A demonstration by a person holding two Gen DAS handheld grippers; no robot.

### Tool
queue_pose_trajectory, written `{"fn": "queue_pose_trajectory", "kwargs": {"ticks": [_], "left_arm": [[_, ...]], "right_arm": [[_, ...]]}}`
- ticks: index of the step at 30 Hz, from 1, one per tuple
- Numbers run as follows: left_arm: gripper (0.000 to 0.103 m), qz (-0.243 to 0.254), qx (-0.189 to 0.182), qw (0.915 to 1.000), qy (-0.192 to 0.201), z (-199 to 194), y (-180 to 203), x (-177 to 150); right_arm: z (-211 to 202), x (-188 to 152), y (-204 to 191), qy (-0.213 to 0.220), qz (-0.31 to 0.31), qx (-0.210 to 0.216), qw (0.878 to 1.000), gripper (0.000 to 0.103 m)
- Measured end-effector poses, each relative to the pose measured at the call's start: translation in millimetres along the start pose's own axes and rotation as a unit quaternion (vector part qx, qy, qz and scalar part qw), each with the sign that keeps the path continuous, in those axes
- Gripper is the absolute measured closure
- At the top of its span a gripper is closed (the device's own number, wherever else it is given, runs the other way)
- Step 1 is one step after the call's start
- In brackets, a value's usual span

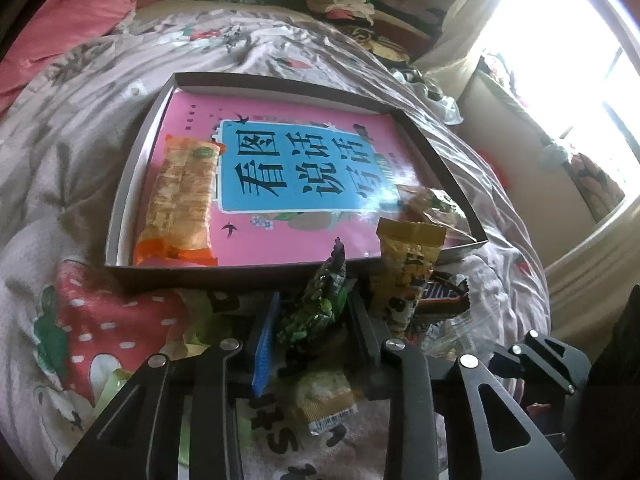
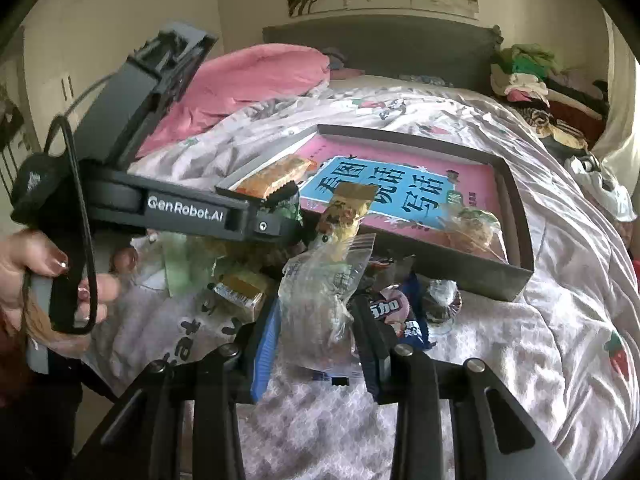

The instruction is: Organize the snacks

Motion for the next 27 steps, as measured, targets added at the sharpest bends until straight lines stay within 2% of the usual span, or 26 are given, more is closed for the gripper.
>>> {"fn": "queue_pose_trajectory", "kwargs": {"ticks": [16,27], "left_arm": [[0.077,-0.006,-0.02,0.9998,0.003,-6.0,-3.8,-2.9],[0.077,-0.011,-0.023,0.999,0.037,-36.6,-2.6,4.6]], "right_arm": [[-18.7,15.7,13.2,0.048,0.043,0.015,0.998,0.067],[-32.5,29.4,38.5,0.088,0.09,0.013,0.992,0.067]]}}
Point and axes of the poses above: each gripper's, at about its wrist camera, not at the fingertips, and z roughly the way its jaws point, y to its right, x to its top, the point moved 2 cm from there along z, roughly the way its jaws point, and after that the axes turned 2 degrees about x, right-handed, at the moved point
